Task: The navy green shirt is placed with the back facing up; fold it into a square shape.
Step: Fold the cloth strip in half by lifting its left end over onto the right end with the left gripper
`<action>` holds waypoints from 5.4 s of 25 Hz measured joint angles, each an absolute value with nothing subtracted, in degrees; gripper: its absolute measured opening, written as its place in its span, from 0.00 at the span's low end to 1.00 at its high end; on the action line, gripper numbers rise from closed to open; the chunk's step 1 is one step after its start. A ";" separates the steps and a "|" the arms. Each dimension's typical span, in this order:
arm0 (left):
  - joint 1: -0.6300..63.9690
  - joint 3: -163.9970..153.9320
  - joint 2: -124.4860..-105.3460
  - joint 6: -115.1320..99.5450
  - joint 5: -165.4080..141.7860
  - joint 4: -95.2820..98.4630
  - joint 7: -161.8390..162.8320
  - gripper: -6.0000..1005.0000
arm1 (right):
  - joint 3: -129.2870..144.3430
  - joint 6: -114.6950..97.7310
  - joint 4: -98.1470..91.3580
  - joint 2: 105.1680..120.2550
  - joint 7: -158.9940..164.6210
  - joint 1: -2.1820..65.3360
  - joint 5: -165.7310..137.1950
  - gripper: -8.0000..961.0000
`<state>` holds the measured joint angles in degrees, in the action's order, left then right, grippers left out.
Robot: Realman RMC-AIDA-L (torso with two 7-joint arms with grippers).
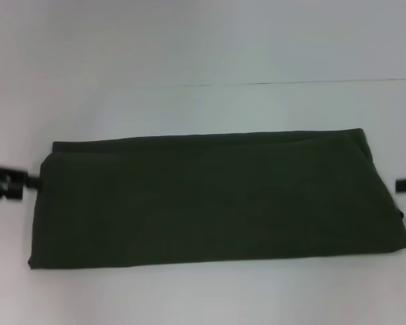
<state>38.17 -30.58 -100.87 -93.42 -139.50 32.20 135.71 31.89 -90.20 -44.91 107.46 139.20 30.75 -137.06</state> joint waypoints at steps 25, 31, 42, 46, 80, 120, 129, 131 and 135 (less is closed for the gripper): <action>26.14 -15.68 -104.42 -96.16 -131.74 30.85 141.67 0.96 | 33.07 -92.78 -37.74 104.77 124.24 39.07 -123.46 0.95; 24.19 -15.88 -105.10 -96.02 -133.42 30.82 142.28 0.96 | 33.91 -92.80 -37.68 105.08 124.50 39.52 -123.46 0.95; 24.25 -17.55 -105.98 -93.01 -135.06 27.68 142.89 0.96 | 34.01 -92.35 -37.00 105.23 124.09 39.52 -123.49 0.95; 24.19 -18.00 -105.99 -91.57 -135.12 27.67 143.29 0.96 | 34.02 -92.32 -37.00 105.21 124.08 39.52 -123.49 0.95; 26.25 -20.17 -106.19 -85.18 -136.67 23.55 143.83 0.96 | 32.50 -104.59 -37.20 105.36 94.43 37.67 -122.81 0.95; 30.35 -21.97 -107.57 -81.17 -136.67 20.65 144.32 0.94 | 31.20 -104.67 -37.09 105.54 94.39 37.54 -122.17 0.95; 30.40 -21.97 -107.57 -81.00 -136.60 20.66 144.63 0.89 | 31.09 -104.56 -37.09 105.54 94.44 37.70 -122.17 0.95; 30.38 -21.97 -107.57 -81.06 -136.55 20.66 144.64 0.85 | 31.06 -104.51 -37.09 105.54 94.43 37.73 -122.17 0.95; 30.36 -21.98 -107.57 -81.10 -136.45 20.66 144.66 0.70 | 31.02 -104.36 -37.09 105.54 94.40 37.74 -122.17 0.95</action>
<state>30.36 -21.98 -107.57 -81.10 -136.45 20.66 144.66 31.02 -104.36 -37.09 105.54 94.40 37.74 -122.17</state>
